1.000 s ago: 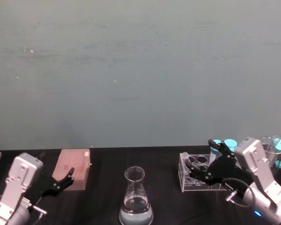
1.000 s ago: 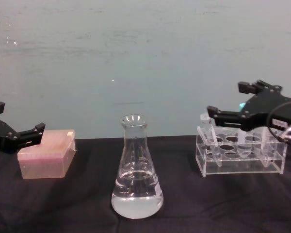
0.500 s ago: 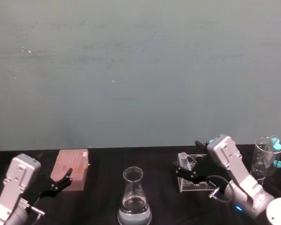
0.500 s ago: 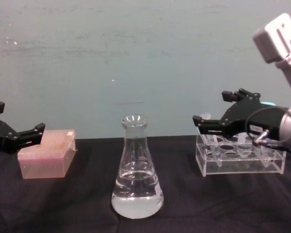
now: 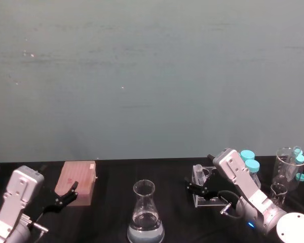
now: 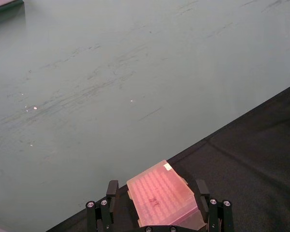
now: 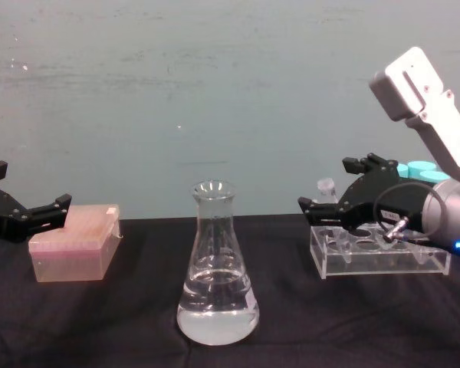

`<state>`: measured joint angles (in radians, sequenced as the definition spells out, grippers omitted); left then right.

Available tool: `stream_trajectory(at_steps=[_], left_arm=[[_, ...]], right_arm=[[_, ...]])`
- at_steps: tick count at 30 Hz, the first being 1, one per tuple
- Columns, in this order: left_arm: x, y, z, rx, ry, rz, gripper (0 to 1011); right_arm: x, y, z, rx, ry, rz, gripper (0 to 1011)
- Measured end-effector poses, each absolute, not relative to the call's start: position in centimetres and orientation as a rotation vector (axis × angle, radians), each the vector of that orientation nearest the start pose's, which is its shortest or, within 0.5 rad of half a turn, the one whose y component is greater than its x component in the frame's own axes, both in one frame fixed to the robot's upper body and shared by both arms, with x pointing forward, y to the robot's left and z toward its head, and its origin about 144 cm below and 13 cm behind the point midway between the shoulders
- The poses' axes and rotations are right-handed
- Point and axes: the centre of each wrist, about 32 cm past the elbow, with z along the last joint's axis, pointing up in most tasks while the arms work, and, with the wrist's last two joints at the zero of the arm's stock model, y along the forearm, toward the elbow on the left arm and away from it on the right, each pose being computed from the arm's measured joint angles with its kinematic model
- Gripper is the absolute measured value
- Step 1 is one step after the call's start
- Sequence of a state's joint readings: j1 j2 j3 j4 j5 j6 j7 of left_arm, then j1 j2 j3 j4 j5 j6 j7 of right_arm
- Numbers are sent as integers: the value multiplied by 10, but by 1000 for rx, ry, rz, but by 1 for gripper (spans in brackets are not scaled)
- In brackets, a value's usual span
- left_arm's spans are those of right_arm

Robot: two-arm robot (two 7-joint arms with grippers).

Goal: Pour the liquid from the test tube into the beaker using one hand.

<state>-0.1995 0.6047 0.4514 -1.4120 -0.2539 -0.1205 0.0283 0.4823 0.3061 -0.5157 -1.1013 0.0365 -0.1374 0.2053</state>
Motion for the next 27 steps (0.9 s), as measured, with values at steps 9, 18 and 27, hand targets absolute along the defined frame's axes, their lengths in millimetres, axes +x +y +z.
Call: stream_trajectory(at_steps=[9,18,27], left_arm=[[489,310,1140,305,-285,1248,1000],[489,310,1140,304,-285,1248,1000],[489,310,1140,305,-285,1248,1000]], right_arm=[[574,-221,1145,-326,-335,-1007,1003],[575,-219,1143,-334,-322,-1023,1003],[576,-218,1142,-345,-308,-1036,1003]])
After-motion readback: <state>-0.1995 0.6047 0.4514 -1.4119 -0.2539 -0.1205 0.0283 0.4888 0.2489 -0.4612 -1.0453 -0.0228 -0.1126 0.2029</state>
